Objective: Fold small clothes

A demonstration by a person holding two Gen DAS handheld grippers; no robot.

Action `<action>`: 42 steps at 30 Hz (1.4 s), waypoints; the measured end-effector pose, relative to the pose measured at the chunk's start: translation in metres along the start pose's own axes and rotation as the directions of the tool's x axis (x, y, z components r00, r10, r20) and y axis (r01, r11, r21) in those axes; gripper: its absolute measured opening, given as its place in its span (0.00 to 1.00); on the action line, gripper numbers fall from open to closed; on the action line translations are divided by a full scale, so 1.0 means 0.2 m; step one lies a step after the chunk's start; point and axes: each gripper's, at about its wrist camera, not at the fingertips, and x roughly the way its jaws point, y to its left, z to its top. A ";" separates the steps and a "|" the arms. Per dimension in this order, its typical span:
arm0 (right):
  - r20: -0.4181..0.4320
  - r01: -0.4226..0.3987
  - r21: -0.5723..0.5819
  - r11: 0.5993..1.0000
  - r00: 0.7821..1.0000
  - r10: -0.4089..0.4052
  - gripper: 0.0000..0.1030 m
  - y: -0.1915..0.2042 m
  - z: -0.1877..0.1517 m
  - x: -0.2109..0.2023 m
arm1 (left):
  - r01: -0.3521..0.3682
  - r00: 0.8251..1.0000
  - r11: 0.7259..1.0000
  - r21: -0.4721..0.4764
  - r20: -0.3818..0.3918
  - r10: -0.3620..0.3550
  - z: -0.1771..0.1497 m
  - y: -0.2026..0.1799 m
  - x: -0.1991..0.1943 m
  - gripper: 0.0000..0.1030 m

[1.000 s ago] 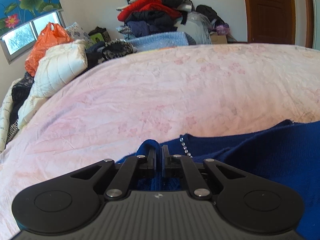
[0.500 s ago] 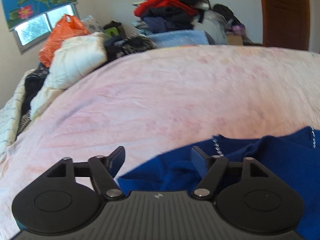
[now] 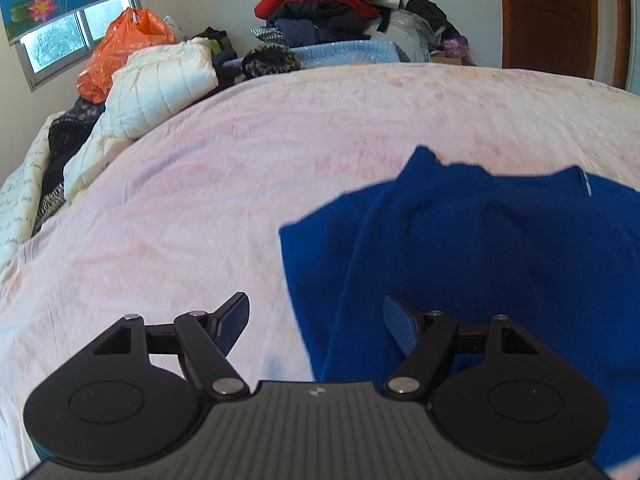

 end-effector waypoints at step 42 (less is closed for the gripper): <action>-0.092 -0.061 0.029 0.998 0.994 0.064 0.52 0.16 -0.57 -0.61 | 0.360 0.923 0.893 -0.269 -0.034 -0.382 -0.38 0.27 -0.13 0.17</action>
